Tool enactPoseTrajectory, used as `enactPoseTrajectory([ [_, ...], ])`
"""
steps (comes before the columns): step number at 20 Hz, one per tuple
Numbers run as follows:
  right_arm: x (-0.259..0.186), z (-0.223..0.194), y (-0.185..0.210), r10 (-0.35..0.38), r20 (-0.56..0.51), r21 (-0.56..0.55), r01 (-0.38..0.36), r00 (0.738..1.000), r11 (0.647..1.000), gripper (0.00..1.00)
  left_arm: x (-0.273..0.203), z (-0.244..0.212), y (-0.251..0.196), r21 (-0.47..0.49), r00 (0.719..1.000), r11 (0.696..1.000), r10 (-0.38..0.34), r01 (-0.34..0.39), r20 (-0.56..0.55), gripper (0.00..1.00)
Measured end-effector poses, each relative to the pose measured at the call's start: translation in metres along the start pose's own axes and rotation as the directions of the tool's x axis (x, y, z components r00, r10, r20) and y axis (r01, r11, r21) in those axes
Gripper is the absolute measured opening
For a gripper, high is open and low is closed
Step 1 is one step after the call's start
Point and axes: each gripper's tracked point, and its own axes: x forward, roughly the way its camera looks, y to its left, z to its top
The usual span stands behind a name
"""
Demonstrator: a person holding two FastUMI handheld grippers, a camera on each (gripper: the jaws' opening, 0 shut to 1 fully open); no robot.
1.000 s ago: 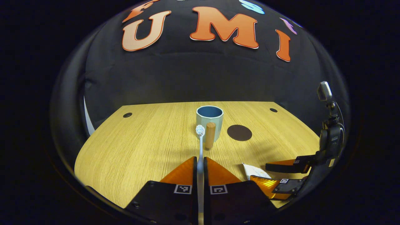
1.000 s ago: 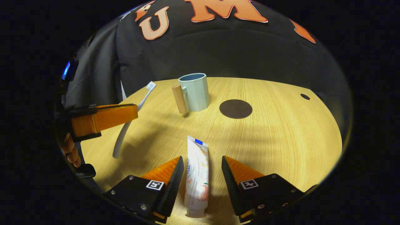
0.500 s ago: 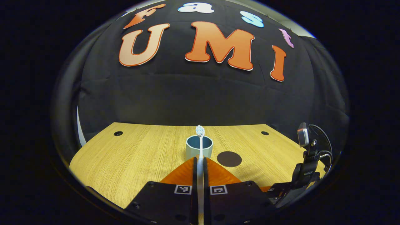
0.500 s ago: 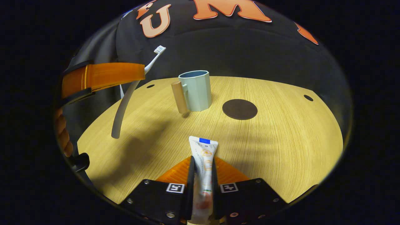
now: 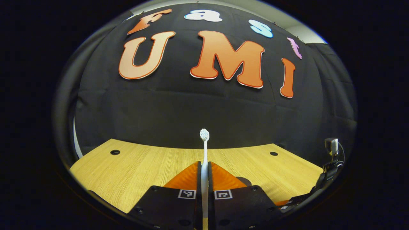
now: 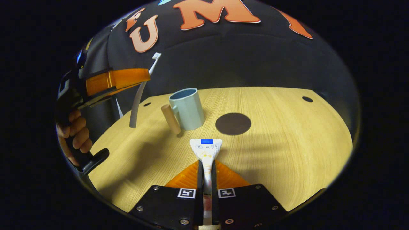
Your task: Put the toothbrush and toothpaste on the desktop into the cup, then pick up the cup and place it on the coaster on the desktop.
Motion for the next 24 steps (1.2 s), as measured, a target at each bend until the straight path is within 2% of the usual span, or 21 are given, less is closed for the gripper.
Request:
enactPoseTrajectory([
  [7, -0.019, 0.039, -0.017, 0.007, 0.097, 0.092, -0.016, 0.995, 0.996, 0.06, 0.039, 0.02, -0.006, -0.009, 0.996, 1.0, -0.02, 0.021, 0.083, 0.06],
  [12, -0.027, 0.074, -0.042, -0.056, 0.196, 0.087, 0.04, 0.979, 0.995, 0.06, 0.067, 0.027, -0.013, -0.019, 0.992, 0.999, -0.034, 0.037, 0.125, 0.06],
  [17, -0.046, 0.09, -0.04, -0.032, 0.261, 0.135, -0.004, 0.965, 0.991, 0.05, 0.091, 0.029, -0.007, -0.079, 0.989, 0.995, -0.044, 0.055, 0.138, 0.06],
  [20, -0.052, 0.099, -0.037, -0.038, 0.281, 0.131, 0.001, 0.959, 0.991, 0.05, 0.104, 0.024, -0.003, -0.083, 0.99, 0.995, -0.037, 0.048, 0.136, 0.06],
  [24, -0.063, 0.134, -0.025, -0.028, 0.307, 0.116, -0.008, 0.951, 0.993, 0.05, 0.119, 0.005, -0.002, -0.089, 0.994, 0.995, -0.045, 0.054, 0.102, 0.06],
])
